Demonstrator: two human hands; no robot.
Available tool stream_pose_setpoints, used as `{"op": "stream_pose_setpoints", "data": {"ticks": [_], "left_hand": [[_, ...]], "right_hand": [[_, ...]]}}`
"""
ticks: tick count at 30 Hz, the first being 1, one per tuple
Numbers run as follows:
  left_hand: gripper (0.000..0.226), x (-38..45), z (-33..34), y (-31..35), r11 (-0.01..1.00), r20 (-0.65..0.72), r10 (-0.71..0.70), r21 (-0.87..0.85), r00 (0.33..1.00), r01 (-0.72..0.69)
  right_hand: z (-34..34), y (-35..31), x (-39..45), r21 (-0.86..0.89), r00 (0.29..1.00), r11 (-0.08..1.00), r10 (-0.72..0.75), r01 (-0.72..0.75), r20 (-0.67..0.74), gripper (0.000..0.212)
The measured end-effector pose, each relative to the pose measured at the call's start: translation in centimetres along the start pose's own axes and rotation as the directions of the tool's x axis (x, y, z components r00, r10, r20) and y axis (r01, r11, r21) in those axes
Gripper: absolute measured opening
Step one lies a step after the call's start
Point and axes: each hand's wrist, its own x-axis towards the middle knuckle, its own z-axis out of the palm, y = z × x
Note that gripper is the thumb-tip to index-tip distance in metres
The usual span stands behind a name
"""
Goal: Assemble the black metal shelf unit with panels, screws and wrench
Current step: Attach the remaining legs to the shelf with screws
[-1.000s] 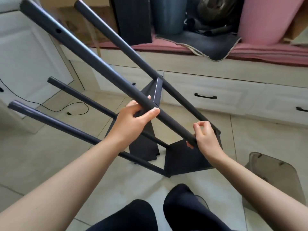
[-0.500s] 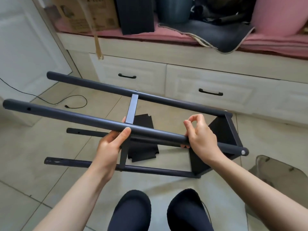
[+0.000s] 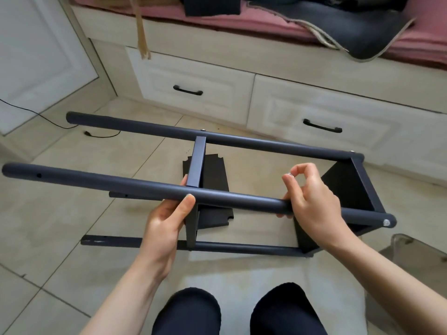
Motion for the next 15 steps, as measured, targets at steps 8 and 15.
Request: {"op": "stream_pose_setpoints", "data": {"ticks": [8, 15], "left_hand": [[0.074, 0.3, 0.4, -0.2, 1.0, -0.015, 0.017, -0.012, 1.0, -0.017], [0.063, -0.5, -0.1, 1.8, 0.97, -0.039, -0.008, 0.241, 0.999, 0.017]], "right_hand": [[0.2, 0.3, 0.5, -0.028, 1.0, 0.999, -0.015, 0.015, -0.016, 0.017], [0.1, 0.3, 0.5, -0.036, 1.0, 0.999, -0.027, 0.027, 0.005, 0.018]]}}
